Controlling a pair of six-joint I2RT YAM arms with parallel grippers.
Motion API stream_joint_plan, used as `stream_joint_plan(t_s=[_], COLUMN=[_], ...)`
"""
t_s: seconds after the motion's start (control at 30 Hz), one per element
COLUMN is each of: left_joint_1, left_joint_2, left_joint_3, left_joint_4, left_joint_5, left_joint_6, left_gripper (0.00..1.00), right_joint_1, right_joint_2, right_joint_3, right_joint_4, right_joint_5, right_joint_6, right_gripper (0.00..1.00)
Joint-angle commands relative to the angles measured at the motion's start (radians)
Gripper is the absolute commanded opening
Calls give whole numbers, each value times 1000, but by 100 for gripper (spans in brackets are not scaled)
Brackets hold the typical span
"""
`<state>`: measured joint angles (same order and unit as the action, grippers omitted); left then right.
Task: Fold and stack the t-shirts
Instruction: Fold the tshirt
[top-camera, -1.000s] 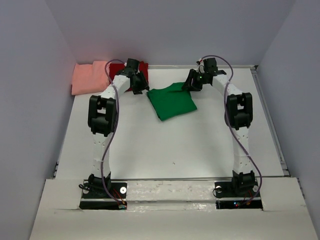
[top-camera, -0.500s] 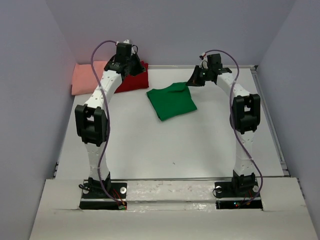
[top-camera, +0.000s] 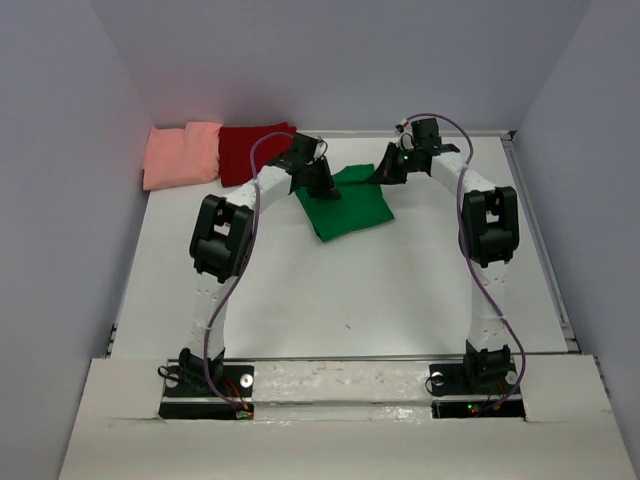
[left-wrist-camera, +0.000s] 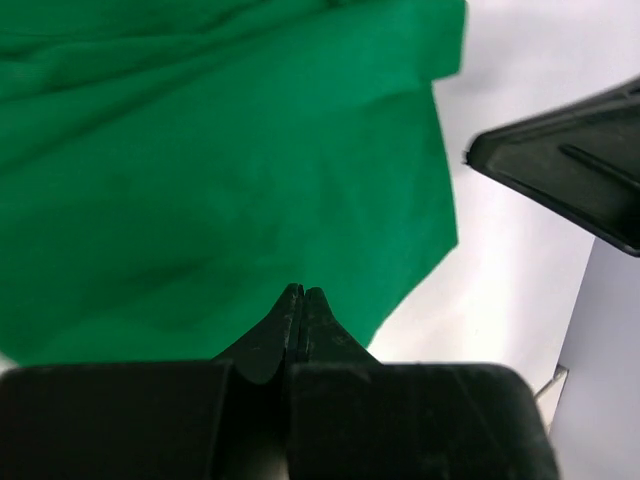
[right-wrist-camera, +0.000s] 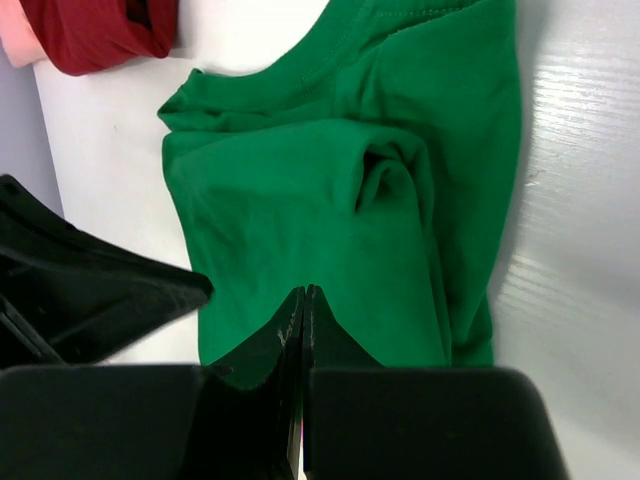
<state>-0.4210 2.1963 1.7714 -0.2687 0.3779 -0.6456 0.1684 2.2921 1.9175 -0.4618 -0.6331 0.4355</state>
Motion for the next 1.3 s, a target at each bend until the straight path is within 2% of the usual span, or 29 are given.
stream_joint_plan(t_s=[0.0,0.27,0.53,1.0,1.17,1.27], left_joint_1=[-36,-50,-52,-59,-70,-74], left_joint_2=[14,33,55,215,217,195], left_joint_3=[97,89,103,187,175,146], left_joint_4=[43,31,-52,-256,-287,-287], left_joint_5=[72,59,-2,-92,-122,-122], left_joint_6=[-3,3,46,98,112,112], left_gripper=[0,0,0,0,0,0], right_joint_1=[-7,-7,-7,-7,-7,-7], right_joint_2=[6,27,58,24,20,-17], right_joint_3=[-11,-51,-74,-149,-146,-215], right_joint_4=[46,46,46,37,-75,-103], right_joint_5=[-20,4,29,78,145,167], right_joint_6=[5,0,-3,-24,-35,-34], right_gripper=[0,0,0,0,0,0])
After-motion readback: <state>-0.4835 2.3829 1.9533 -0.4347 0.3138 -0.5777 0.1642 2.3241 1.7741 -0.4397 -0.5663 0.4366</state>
